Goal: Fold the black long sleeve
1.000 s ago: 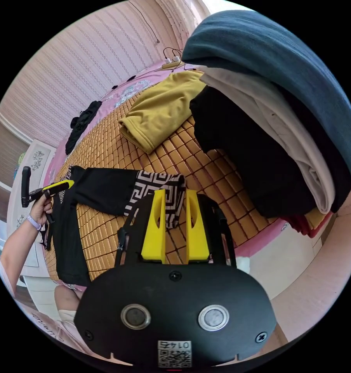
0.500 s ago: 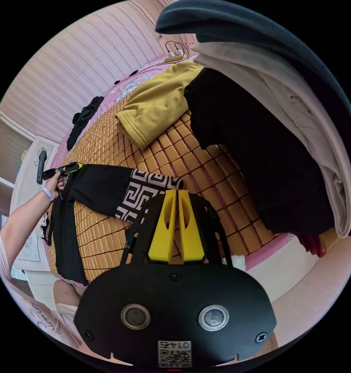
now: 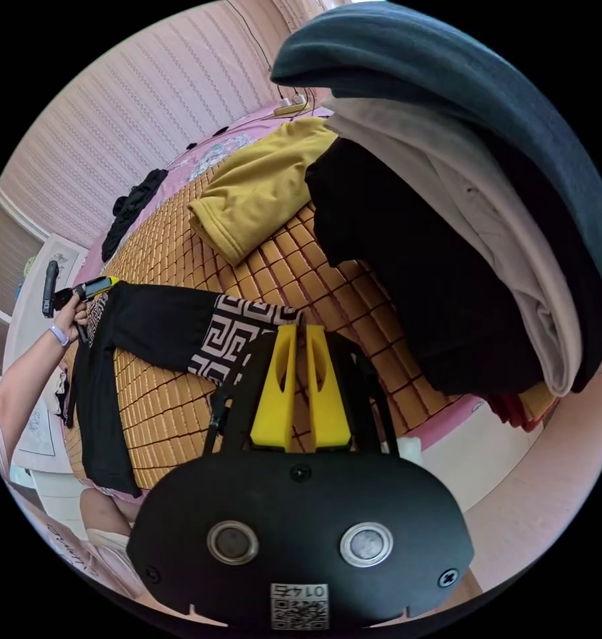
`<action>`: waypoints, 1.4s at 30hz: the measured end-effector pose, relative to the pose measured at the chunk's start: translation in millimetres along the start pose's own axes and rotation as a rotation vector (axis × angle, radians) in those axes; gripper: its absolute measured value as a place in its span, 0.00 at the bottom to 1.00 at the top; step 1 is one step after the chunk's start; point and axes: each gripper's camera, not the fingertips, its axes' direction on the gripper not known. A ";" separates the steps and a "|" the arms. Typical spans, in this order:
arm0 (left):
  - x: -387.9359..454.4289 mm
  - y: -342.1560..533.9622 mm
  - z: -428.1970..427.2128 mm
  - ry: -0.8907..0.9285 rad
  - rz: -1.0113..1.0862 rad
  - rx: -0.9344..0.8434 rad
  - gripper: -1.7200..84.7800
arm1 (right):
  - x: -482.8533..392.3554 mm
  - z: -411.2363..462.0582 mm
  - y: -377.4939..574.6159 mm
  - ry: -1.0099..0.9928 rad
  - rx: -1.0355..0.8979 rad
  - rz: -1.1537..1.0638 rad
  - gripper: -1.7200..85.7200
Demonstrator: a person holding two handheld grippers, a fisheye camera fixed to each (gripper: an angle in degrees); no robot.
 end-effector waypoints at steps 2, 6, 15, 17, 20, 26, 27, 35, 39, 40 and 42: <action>10.5 10.8 -20.5 0.015 0.061 0.048 0.08 | -7.3 -4.1 0.3 -0.035 0.034 -0.056 0.06; 59.5 57.2 -29.5 0.156 0.256 -0.021 0.08 | -29.2 13.3 -2.7 -0.117 -0.095 -0.210 0.05; 205.6 141.6 -2.0 0.302 0.638 -0.204 0.07 | -46.6 40.6 9.5 -0.126 -0.325 -0.335 0.01; 221.0 148.0 4.6 0.269 0.677 -0.241 0.07 | -46.8 42.3 10.3 -0.081 -0.326 -0.329 0.01; 227.1 160.8 0.4 0.217 0.730 -0.241 0.07 | -40.7 47.8 11.6 -0.134 -0.325 -0.284 0.01; 188.2 166.0 -41.5 0.330 0.579 -0.236 0.08 | -56.7 51.1 17.4 -0.156 -0.285 -0.353 0.01; 174.9 170.3 -57.3 0.364 0.530 -0.217 0.08 | -63.8 47.8 18.2 -0.173 -0.252 -0.380 0.01; 47.4 265.2 -203.8 0.259 0.356 -0.146 0.08 | -134.4 30.9 25.4 -0.143 -0.068 -0.515 0.02; -67.0 354.6 -301.0 0.021 0.156 -0.130 0.08 | -204.8 30.5 43.1 -0.084 -0.025 -0.645 0.05; -102.3 383.6 -329.2 -0.047 0.069 -0.128 0.08 | -217.2 29.8 47.1 -0.113 -0.027 -0.673 0.06; -153.4 429.1 -371.4 -0.113 -0.073 -0.109 0.08 | -269.9 25.6 69.0 -0.313 -0.010 -0.794 0.08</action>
